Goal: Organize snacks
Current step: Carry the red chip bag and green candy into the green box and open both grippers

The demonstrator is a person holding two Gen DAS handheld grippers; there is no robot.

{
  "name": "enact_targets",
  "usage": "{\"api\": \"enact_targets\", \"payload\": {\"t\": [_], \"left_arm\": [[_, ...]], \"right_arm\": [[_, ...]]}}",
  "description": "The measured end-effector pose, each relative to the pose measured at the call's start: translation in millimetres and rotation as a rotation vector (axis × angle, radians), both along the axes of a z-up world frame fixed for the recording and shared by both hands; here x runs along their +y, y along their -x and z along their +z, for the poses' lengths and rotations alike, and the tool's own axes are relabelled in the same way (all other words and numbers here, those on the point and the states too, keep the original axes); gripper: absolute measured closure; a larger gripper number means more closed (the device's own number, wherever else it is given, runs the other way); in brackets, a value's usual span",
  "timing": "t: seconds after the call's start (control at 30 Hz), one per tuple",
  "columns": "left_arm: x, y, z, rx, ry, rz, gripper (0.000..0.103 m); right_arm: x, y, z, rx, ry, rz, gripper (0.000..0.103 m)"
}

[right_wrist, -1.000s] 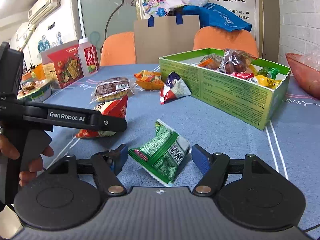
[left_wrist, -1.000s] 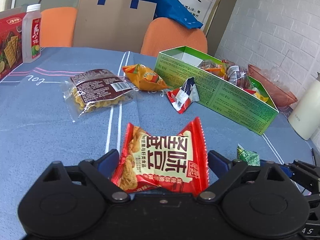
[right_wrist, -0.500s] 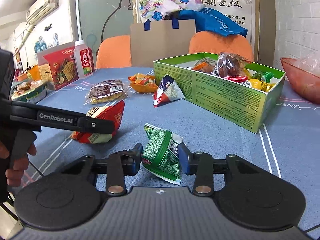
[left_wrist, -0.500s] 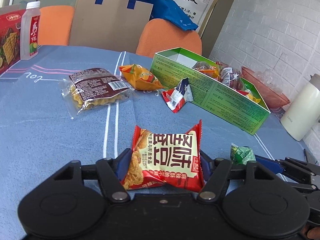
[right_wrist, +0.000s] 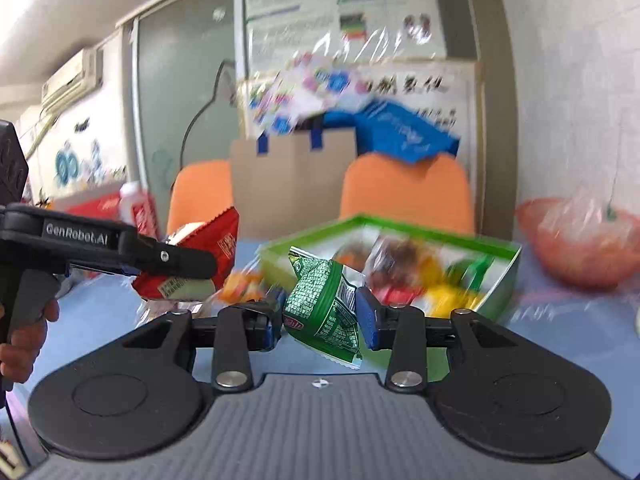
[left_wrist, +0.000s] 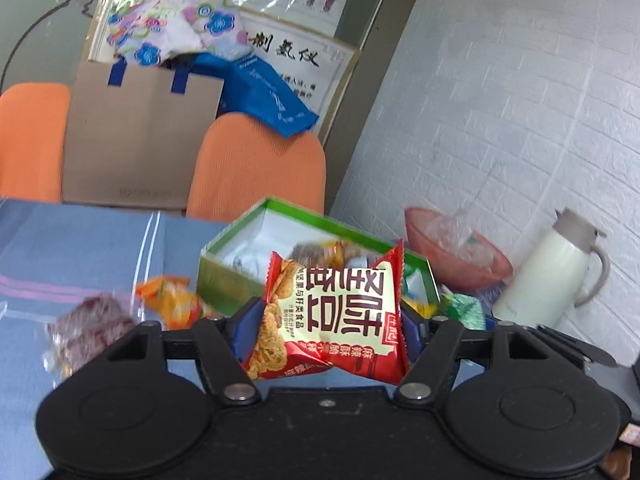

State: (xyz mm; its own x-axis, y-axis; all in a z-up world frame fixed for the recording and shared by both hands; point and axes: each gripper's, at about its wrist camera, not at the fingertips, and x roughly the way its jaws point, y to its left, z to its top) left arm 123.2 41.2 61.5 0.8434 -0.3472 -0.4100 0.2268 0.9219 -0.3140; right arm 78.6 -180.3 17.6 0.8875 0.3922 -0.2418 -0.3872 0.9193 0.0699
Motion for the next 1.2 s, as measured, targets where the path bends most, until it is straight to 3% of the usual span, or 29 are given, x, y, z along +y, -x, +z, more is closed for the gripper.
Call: {"api": "enact_targets", "payload": {"t": [0.17,0.23,0.47,0.53,0.57,0.6,0.67,0.77,1.0,1.17,1.2], "left_arm": [[-8,-50,14,-0.016,0.039,0.025,0.008],[-13,-69,14,-0.015,0.029,0.036,0.012],[-26,-123,-19,0.064,0.021,0.04,0.012],[-31,-132,-31,0.065,-0.02,0.056,0.003],[-34,-136,-36,0.071,-0.051,0.06,0.0],[-36,-137,-40,0.08,-0.073,0.057,0.0],[-37,-134,-45,0.072,-0.092,0.055,0.0],[-34,-128,-45,0.052,-0.084,0.056,0.0],[-20,-98,-15,-0.031,-0.023,0.098,0.0],[-6,-70,2,-0.05,0.021,0.135,0.0],[-3,-64,3,-0.05,0.022,0.142,0.0]], "right_arm": [[-15,-31,8,-0.062,0.017,-0.099,0.036],[-20,-45,7,-0.071,0.031,-0.144,0.036],[-28,-86,-8,-0.057,0.05,-0.214,0.036],[-26,-96,-18,-0.053,0.072,-0.213,0.031],[-24,-100,-25,-0.043,0.094,-0.191,0.024],[-20,-105,-32,-0.006,0.134,-0.162,0.0],[-14,-106,-44,0.035,0.201,-0.153,0.0],[-11,-96,-50,0.001,0.237,-0.17,0.0],[-11,-67,-19,-0.083,0.163,-0.157,0.0],[10,-55,-6,-0.122,0.133,-0.043,0.0],[16,-56,-6,-0.11,0.137,-0.026,0.008]]}}
